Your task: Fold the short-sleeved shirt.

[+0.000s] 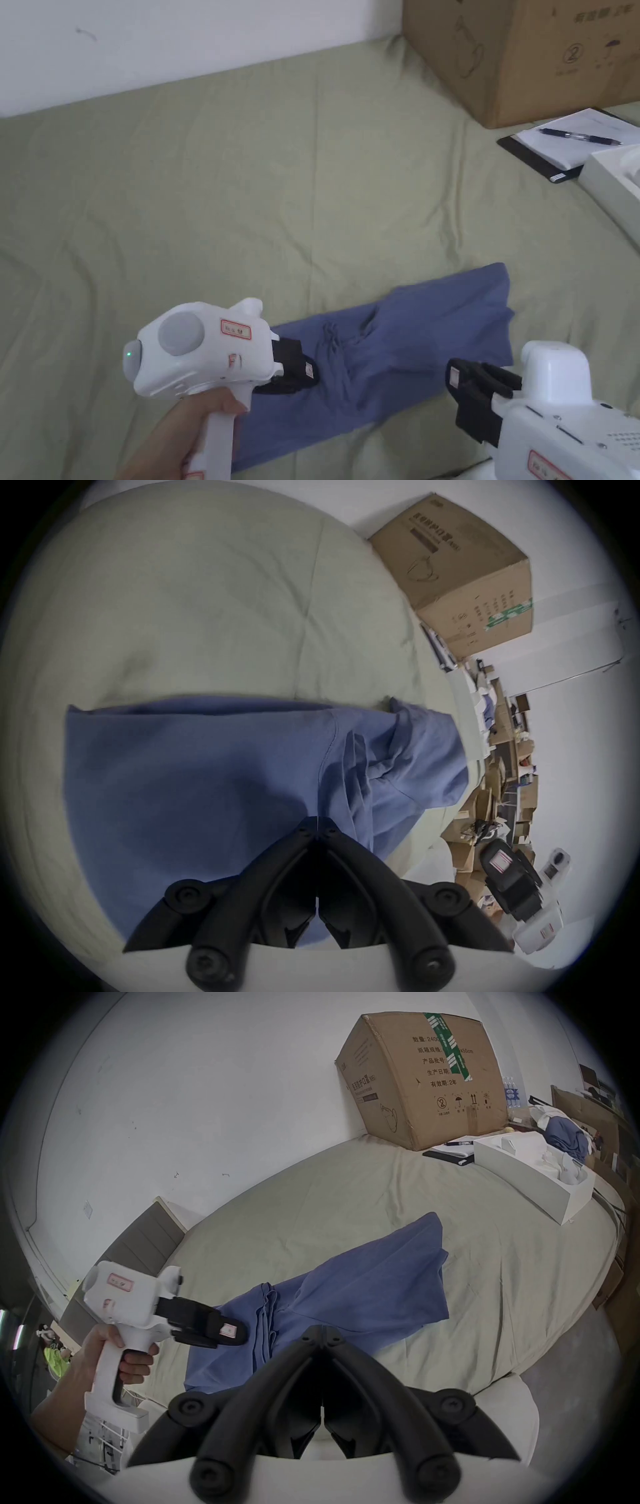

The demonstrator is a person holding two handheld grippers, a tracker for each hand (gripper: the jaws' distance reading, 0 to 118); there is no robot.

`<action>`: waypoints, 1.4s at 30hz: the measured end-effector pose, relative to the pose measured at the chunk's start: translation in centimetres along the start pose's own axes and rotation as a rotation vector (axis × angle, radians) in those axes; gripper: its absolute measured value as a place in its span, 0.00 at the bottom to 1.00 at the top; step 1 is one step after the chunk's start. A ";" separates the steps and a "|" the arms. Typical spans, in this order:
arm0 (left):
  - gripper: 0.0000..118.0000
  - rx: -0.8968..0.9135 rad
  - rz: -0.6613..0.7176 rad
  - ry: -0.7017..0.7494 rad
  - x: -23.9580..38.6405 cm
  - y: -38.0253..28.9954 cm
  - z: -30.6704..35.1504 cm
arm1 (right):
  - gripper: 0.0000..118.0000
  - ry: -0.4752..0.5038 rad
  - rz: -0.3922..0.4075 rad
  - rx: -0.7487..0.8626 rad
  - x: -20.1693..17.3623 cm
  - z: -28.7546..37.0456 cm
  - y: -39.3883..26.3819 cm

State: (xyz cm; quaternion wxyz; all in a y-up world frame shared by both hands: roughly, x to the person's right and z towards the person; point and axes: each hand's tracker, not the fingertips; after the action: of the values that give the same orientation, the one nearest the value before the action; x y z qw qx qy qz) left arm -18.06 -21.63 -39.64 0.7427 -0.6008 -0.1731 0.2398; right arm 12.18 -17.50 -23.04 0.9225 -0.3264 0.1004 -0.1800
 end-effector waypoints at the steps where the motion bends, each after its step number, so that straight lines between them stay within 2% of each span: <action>1: 0.00 -0.009 -0.007 -0.009 0.3 0.1 -0.7 | 0.00 -0.001 0.003 -0.001 0.1 0.1 -0.1; 6: 0.00 -0.028 -0.037 0.001 2.5 0.3 -1.8 | 0.00 -0.028 0.003 -0.005 0.8 0.4 -0.2; 10: 0.00 -0.014 -0.037 -0.179 3.1 0.1 -0.1 | 0.00 -0.018 -0.012 0.007 0.6 0.7 -0.2; 13: 0.00 0.036 -0.081 -0.196 2.7 -0.1 2.5 | 0.00 -0.018 0.024 0.018 -0.1 0.9 0.0; 16: 0.00 0.087 -0.085 -0.213 0.2 -0.4 5.7 | 0.00 -0.006 0.042 0.051 -1.0 1.2 0.2; 20: 0.01 0.165 0.013 -0.239 -6.1 -1.5 9.9 | 0.00 0.008 0.064 0.082 -2.6 1.2 0.7; 21: 0.06 0.163 0.029 -0.251 -7.9 -1.9 10.8 | 0.00 0.011 0.074 0.089 -3.1 1.1 0.9; 22: 0.20 0.164 0.049 -0.244 -9.4 -2.3 11.6 | 0.00 0.017 0.084 0.095 -3.5 1.1 1.0; 23: 0.53 0.180 0.081 -0.247 -11.0 -2.9 12.3 | 0.00 0.012 0.096 0.104 -4.1 1.0 1.2; 24: 0.80 0.188 0.096 -0.254 -12.2 -3.5 12.7 | 0.00 0.007 0.107 0.119 -4.7 0.9 1.3; 25: 0.97 0.190 0.117 -0.264 -13.4 -3.9 12.8 | 0.00 0.011 0.113 0.127 -5.1 0.9 1.4; 26: 1.00 0.192 0.136 -0.283 -14.6 -4.2 12.5 | 0.00 0.011 0.117 0.133 -5.6 0.7 1.6; 30: 1.00 0.193 0.264 -0.395 -17.3 -4.3 10.9 | 0.00 0.006 0.146 0.129 -7.3 0.2 2.2; 35: 1.00 0.126 0.255 -0.481 -17.8 -3.2 7.7 | 0.00 -0.017 0.214 0.117 -8.8 0.2 2.5; 38: 1.00 0.134 0.200 -0.577 -19.1 -1.7 6.1 | 0.00 -0.031 0.223 0.108 -9.0 0.1 2.7; 42: 1.00 0.107 0.217 -0.666 -19.4 -0.6 4.5 | 0.00 -0.043 0.230 0.100 -9.1 0.0 3.0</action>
State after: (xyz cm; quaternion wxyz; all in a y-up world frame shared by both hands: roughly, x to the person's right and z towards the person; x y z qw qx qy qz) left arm -36.44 -29.05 -37.47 0.6462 -0.4646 -0.3283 0.5088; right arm 4.61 -11.75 -24.33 0.9541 -0.2699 0.1083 -0.0709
